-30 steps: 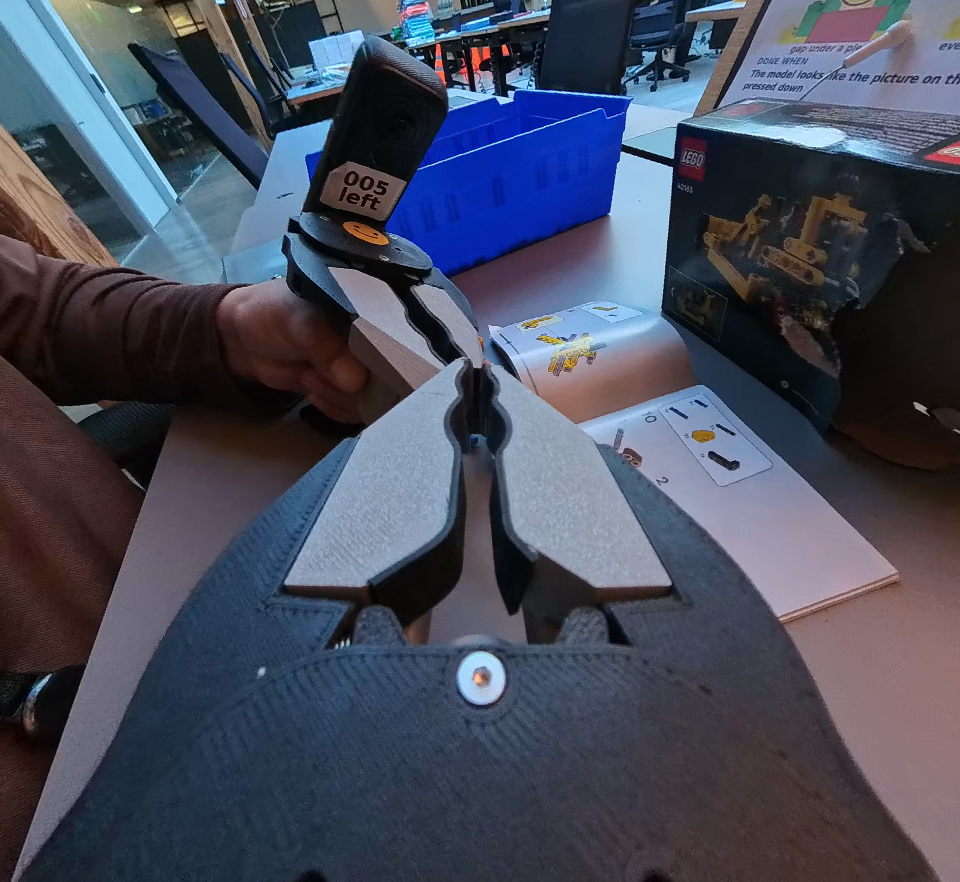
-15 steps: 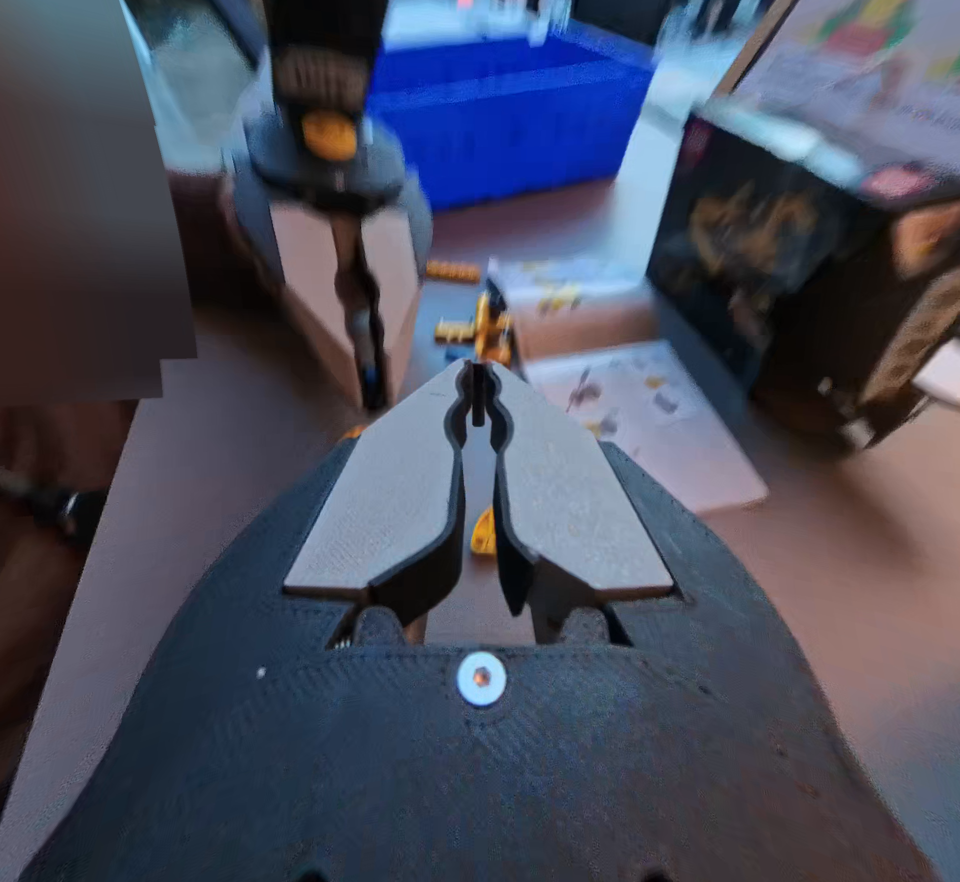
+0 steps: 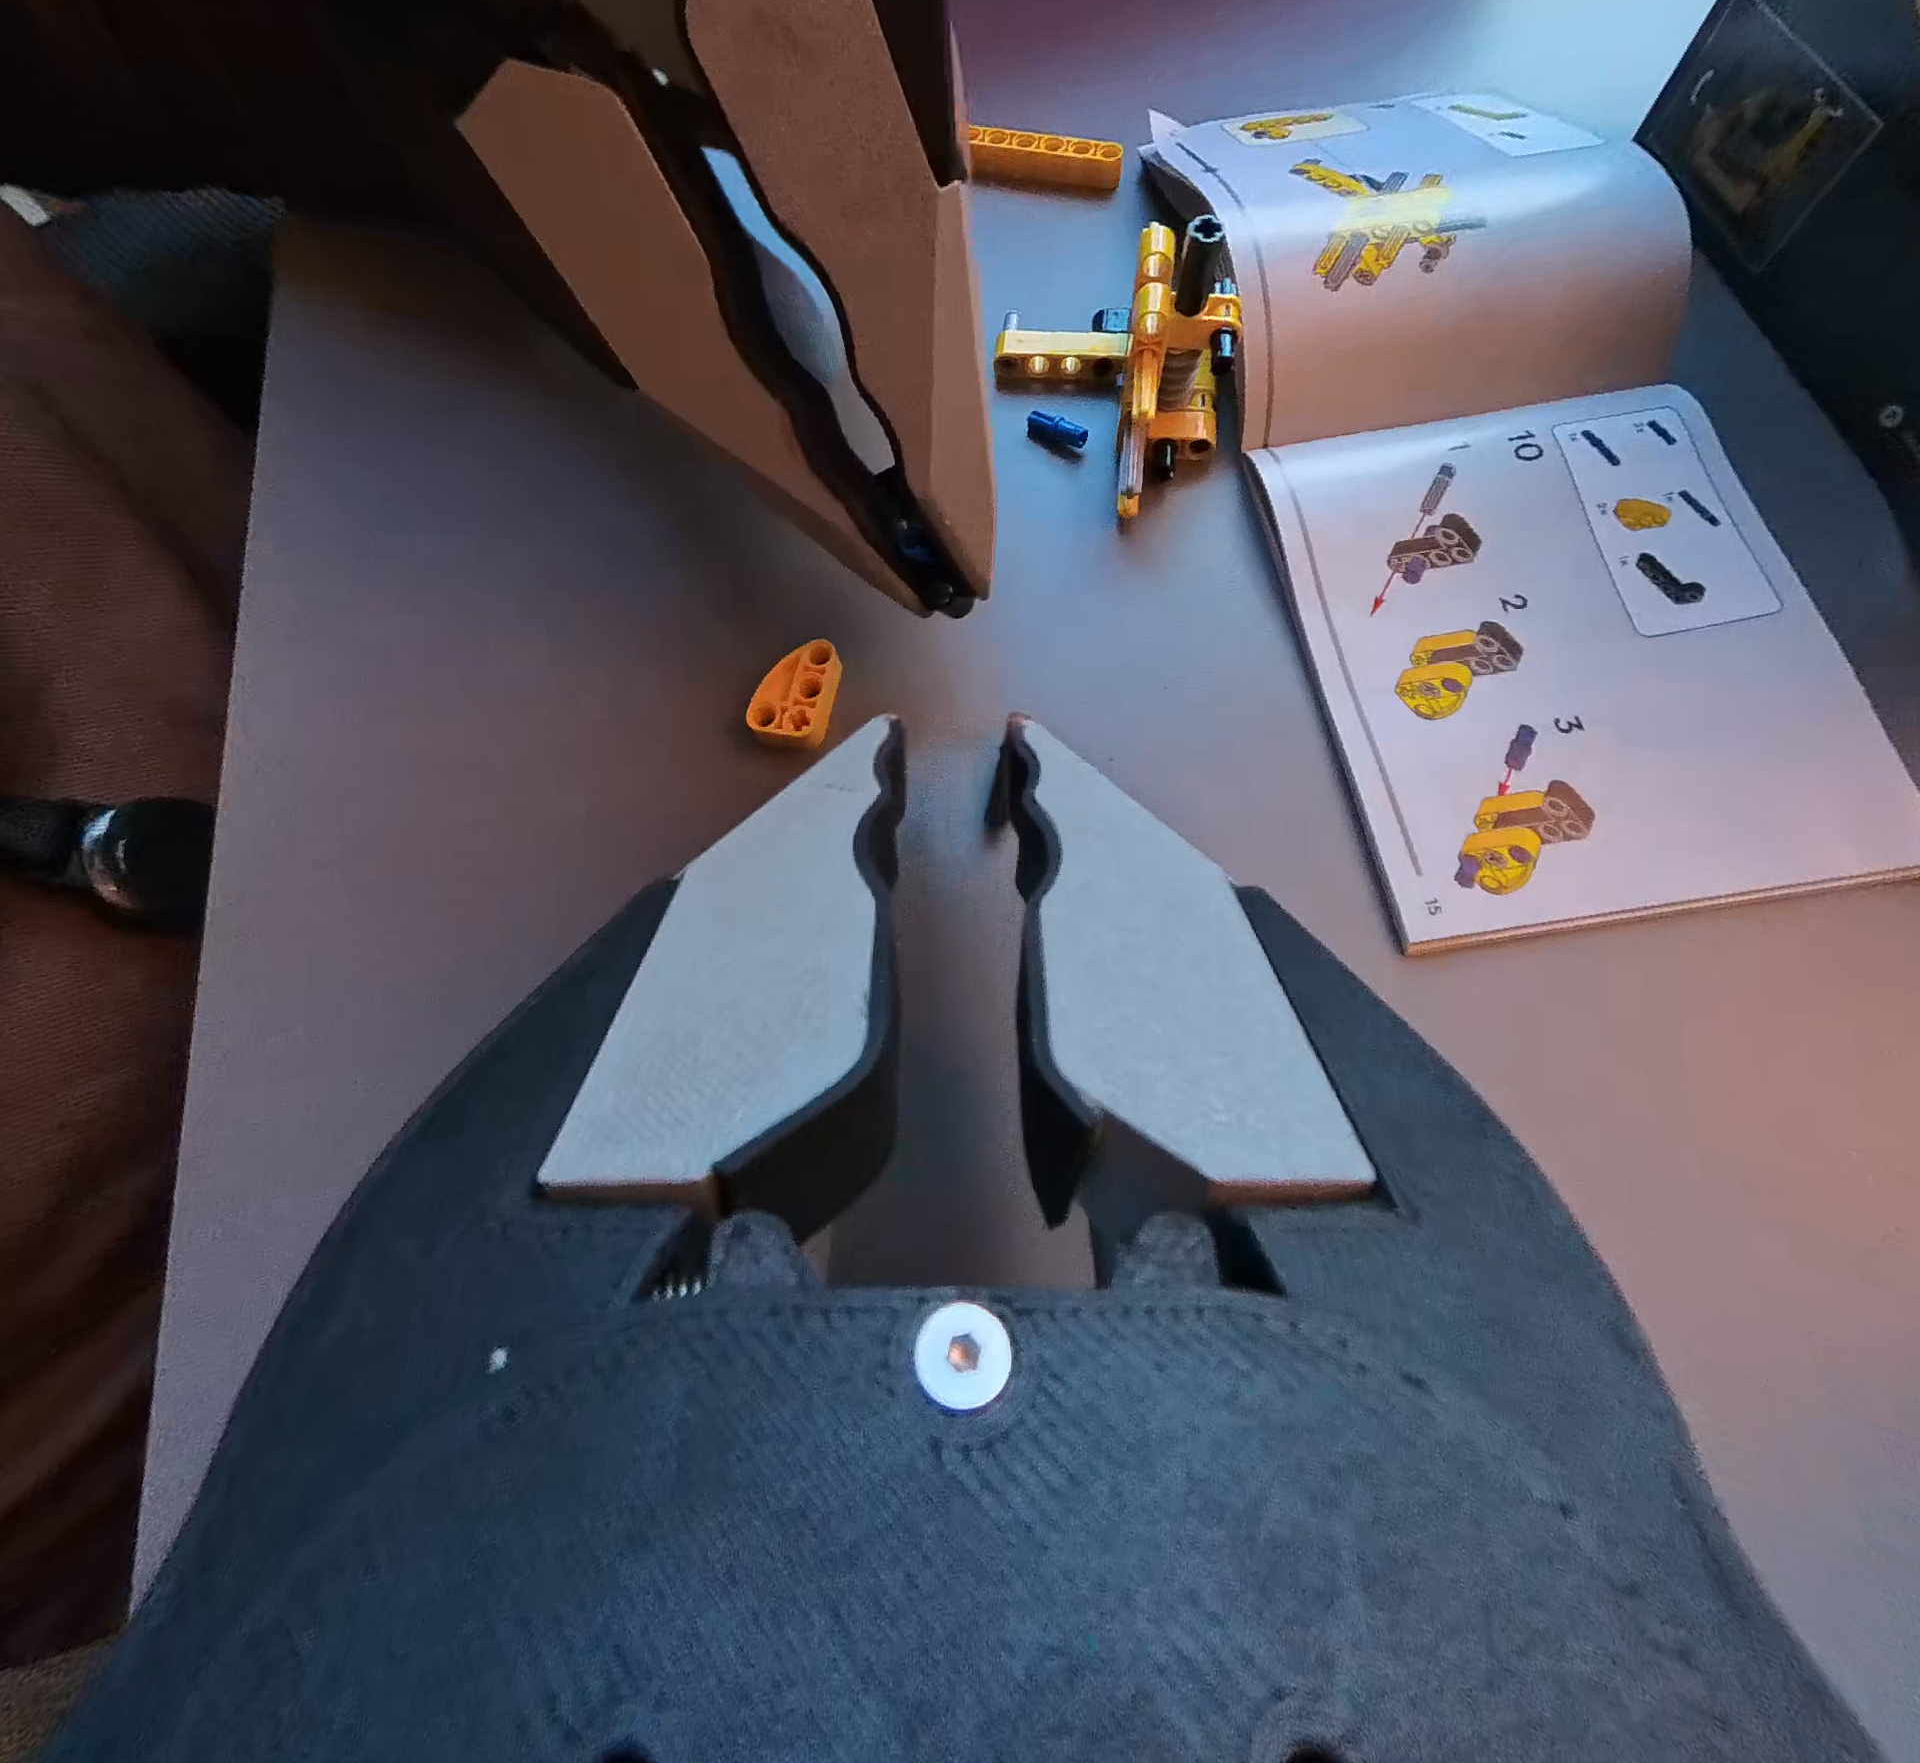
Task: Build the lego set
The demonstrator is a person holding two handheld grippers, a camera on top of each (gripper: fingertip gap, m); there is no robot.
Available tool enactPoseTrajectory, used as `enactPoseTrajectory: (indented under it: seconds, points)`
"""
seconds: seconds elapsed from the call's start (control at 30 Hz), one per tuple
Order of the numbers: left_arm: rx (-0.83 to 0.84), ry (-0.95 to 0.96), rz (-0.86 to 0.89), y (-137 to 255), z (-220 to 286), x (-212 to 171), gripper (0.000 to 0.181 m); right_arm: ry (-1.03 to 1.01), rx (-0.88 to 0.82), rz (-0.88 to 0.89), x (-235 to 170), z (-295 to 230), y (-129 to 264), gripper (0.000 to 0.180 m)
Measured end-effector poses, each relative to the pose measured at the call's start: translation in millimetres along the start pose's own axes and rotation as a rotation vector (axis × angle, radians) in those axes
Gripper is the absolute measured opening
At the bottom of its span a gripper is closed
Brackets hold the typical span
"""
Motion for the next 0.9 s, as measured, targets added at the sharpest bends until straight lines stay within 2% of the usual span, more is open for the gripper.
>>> enactPoseTrajectory:
  seconds: [0.03,0.1,0.23,0.33,0.4,0.47,0.6,0.73,0.9]
  points:
    - [0.012,-0.036,-0.015,0,-2,0,0.005,0.0,-0.01,0.001,0,0,0,0.02]
    - [0.011,-0.108,-0.026,0,-4,2,0.004,0.001,-0.018,0.039,3,-1,3,0.024]
    - [0.003,-0.258,0.075,6,0,16,0.004,-0.063,0.038,0.153,10,-1,6,0.028]
    - [0.042,-0.274,0.084,5,0,20,0.005,-0.095,0.076,0.199,10,-2,7,0.016]
    - [0.012,-0.237,0.115,5,1,20,0.005,-0.082,0.058,0.218,11,-3,9,0.011]
    - [0.004,-0.245,0.126,7,1,20,0.005,-0.08,0.067,0.233,11,-5,8,0.01]
    - [0.059,-0.344,0.163,13,2,25,0.004,-0.214,0.182,0.291,10,5,15,0.019]
    - [0.115,-0.531,0.157,18,6,31,0.004,-0.371,0.388,0.377,9,13,19,0.027]
    - [0.141,-0.613,0.128,19,4,37,0.004,-0.401,0.424,0.354,8,12,12,0.026]
Point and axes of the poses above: each gripper's, where its closed fingertips meet, y back along the fingers, x out of its top, z = x × y across the jaws, the point moved 10 cm from there along y, back along the fingers, and after that the axes turned 2 degrees about x, right-handed, at the moved point
